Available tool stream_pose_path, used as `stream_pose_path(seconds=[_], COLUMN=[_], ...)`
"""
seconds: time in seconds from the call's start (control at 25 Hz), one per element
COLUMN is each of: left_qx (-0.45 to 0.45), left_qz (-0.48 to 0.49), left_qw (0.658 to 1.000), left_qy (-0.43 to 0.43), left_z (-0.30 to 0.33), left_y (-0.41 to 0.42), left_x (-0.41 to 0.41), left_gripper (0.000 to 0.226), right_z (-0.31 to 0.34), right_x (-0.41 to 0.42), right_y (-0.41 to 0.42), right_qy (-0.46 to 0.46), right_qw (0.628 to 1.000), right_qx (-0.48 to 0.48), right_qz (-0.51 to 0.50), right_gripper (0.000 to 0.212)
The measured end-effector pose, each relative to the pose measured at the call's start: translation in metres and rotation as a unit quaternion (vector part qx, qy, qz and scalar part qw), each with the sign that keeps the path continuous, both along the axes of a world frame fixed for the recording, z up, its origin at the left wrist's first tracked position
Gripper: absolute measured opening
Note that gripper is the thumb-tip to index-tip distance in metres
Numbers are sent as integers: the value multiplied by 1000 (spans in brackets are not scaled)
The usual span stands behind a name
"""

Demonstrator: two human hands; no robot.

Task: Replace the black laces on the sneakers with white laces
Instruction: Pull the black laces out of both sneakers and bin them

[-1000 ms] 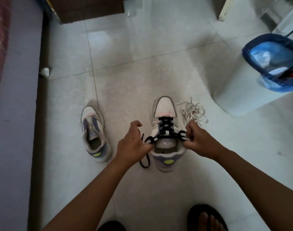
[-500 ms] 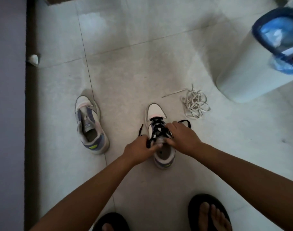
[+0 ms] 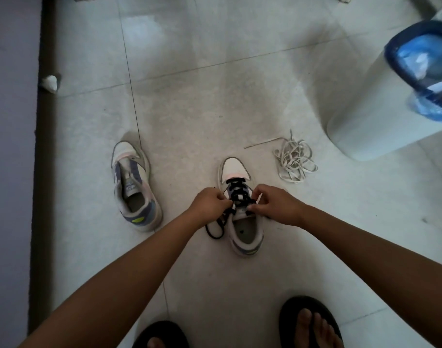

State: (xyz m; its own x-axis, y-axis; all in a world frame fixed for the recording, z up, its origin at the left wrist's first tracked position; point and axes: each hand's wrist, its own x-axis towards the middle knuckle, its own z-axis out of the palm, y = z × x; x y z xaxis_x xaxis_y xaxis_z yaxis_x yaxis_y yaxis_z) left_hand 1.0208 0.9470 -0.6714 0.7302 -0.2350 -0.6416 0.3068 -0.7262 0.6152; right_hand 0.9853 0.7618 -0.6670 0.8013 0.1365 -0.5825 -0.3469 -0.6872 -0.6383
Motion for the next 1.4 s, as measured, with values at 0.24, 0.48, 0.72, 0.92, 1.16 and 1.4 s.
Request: stream_pose_path(seconds=[0.24,0.48,0.72,0.92,1.16,1.4], left_qx=[108,310,-76,-305,66,120], left_qz=[-176,-277,196,332,-86,-36], left_qw=[966,900,970,879,987,975], left_qy=[-159,-131,126,158,-121,-185], left_z=[13,14,16,12,-3,-16], left_y=[-3,-8,-19,-18,2,28], left_x=[1,12,7,-1,18,14], left_gripper=[19,34,26,25,24,18], right_z=[0,-1,-5,-7,1,5], right_x=[3,-5,2,-1,0,3], right_y=[1,-17,-20,-12,-13,-15], right_qy=[13,-145,-71,-91,5,-96], right_qw=[996,948,983,981,993,986], right_qx=[58,-254,-30,11,-109,-134], right_qz=[-62,124,-169,-172,48,-2], right_gripper=[22,19,9,13,12,15])
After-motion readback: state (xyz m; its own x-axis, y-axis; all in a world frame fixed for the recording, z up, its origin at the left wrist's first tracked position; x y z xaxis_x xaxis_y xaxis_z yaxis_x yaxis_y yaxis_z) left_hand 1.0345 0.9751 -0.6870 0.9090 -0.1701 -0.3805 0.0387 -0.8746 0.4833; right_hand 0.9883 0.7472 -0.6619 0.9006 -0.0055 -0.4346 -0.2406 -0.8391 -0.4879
